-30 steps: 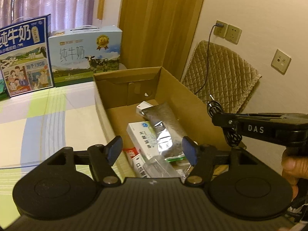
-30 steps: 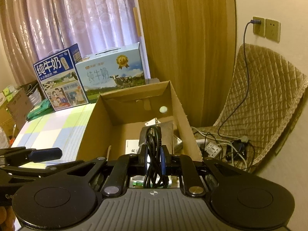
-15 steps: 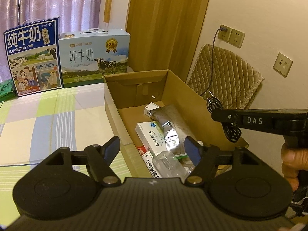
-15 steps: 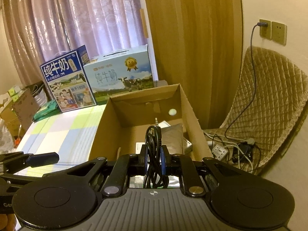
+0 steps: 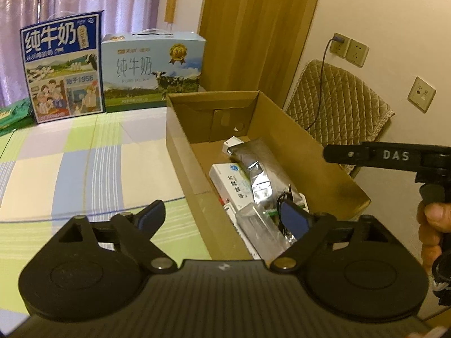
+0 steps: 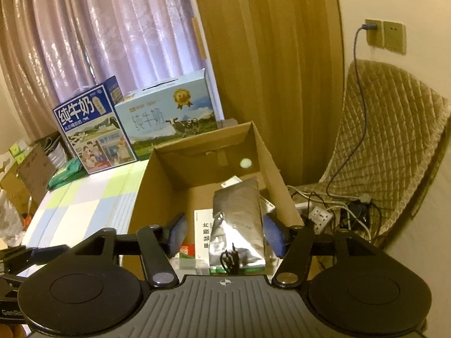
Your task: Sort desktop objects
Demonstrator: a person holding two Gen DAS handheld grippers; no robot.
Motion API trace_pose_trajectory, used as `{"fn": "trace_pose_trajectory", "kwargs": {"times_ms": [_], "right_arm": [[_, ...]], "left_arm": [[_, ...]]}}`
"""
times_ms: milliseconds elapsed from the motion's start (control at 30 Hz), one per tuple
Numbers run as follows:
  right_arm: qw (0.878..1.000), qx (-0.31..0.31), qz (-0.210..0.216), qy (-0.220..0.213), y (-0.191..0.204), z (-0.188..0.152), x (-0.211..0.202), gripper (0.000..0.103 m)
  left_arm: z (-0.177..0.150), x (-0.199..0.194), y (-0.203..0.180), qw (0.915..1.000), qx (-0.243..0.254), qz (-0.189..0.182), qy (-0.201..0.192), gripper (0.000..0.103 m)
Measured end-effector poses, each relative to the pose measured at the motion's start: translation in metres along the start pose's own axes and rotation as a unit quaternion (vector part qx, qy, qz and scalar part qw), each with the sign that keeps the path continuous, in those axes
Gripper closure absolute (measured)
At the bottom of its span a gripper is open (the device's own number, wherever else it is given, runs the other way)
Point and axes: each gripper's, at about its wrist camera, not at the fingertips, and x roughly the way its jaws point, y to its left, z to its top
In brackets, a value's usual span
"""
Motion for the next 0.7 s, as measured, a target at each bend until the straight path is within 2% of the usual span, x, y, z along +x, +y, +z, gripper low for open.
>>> {"fn": "trace_pose_trajectory", "kwargs": {"times_ms": [167, 267, 333, 533, 600, 700], "right_arm": [[1.0, 0.01, -0.002, 0.0, -0.005, -0.01, -0.02, 0.027], [1.0, 0.012, 0.001, 0.001, -0.003, -0.016, -0.035, 0.02], [1.0, 0.01, 0.004, 0.002, 0.0, -0.022, -0.047, 0.011], [1.0, -0.002, -0.001, 0.0, 0.009, -0.037, -0.083, 0.002], [1.0, -0.005, -0.002, 0.005, 0.011, -0.043, -0.094, 0.002], [1.0, -0.014, -0.009, 0.015, 0.017, -0.051, -0.108, 0.002]], "left_arm": [[-0.011, -0.018, -0.004, 0.9998, 0.007, 0.019, -0.005, 0.001], [-0.016, -0.03, -0.006, 0.9996, 0.007, 0.027, -0.005, 0.001], [-0.02, -0.039, -0.007, 0.9994, 0.008, 0.034, -0.006, 0.001], [-0.032, -0.067, -0.013, 0.9985, 0.001, 0.054, -0.011, 0.001], [-0.036, -0.076, -0.018, 0.9981, -0.003, 0.06, -0.013, 0.001], [-0.043, -0.088, -0.024, 0.9989, -0.009, 0.046, -0.009, 0.001]]}}
